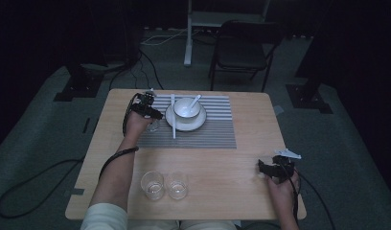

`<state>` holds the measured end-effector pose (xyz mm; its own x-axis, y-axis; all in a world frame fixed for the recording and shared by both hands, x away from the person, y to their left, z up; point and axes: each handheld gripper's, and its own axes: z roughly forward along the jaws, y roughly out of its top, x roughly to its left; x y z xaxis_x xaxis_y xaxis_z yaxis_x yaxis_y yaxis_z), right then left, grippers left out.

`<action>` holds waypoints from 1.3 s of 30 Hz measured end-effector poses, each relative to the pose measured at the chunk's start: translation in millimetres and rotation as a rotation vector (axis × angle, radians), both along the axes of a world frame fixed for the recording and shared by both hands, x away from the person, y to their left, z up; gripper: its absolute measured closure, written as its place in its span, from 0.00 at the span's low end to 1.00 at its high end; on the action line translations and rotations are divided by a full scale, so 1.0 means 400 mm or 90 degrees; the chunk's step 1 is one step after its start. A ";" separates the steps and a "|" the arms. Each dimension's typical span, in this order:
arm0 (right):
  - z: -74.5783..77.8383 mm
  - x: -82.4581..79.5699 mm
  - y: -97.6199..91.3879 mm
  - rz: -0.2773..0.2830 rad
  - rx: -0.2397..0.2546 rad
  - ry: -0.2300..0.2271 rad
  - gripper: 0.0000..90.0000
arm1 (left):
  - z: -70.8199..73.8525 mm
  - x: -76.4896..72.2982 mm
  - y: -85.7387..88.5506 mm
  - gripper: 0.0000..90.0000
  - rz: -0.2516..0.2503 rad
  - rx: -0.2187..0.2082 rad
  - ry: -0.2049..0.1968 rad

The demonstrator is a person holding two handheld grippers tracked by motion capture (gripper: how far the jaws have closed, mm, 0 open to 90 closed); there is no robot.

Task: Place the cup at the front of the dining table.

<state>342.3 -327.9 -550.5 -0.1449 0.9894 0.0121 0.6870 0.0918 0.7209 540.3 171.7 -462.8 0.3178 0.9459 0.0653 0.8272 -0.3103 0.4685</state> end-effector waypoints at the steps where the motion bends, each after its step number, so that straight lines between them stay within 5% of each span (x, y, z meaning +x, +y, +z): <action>1: 0.000 0.000 0.000 0.000 0.000 0.000 0.13 | -0.001 -0.004 0.000 0.20 0.000 0.003 -0.006; 6: 0.000 0.000 0.000 0.000 0.000 0.000 0.13 | -0.013 -0.015 -0.004 0.00 -0.012 -0.012 0.001; 9: 0.000 0.000 0.000 0.000 0.000 0.000 0.13 | -0.019 -0.022 -0.005 0.00 -0.012 -0.004 -0.008; 10: 0.000 0.000 0.000 0.000 0.000 0.000 0.13 | -0.023 -0.026 -0.002 0.00 -0.012 -0.022 -0.010; 12: 0.000 0.000 0.000 0.000 0.000 0.000 0.13 | -0.020 -0.038 0.003 0.00 0.010 -0.006 -0.050; 18: 0.000 0.000 0.000 0.000 0.000 0.000 0.13 | -0.033 -0.061 0.009 0.00 0.001 -0.034 -0.044; 23: 0.000 0.000 0.000 0.000 0.000 -0.001 0.13 | -0.042 -0.083 0.018 0.00 0.019 -0.058 -0.066; 32: 0.000 0.000 0.000 0.000 0.000 0.000 0.13 | -0.058 -0.113 0.029 0.00 0.013 -0.019 -0.119; 39: 0.000 0.000 0.000 0.000 0.000 0.000 0.13 | -0.068 -0.135 0.050 0.00 0.009 -0.042 -0.128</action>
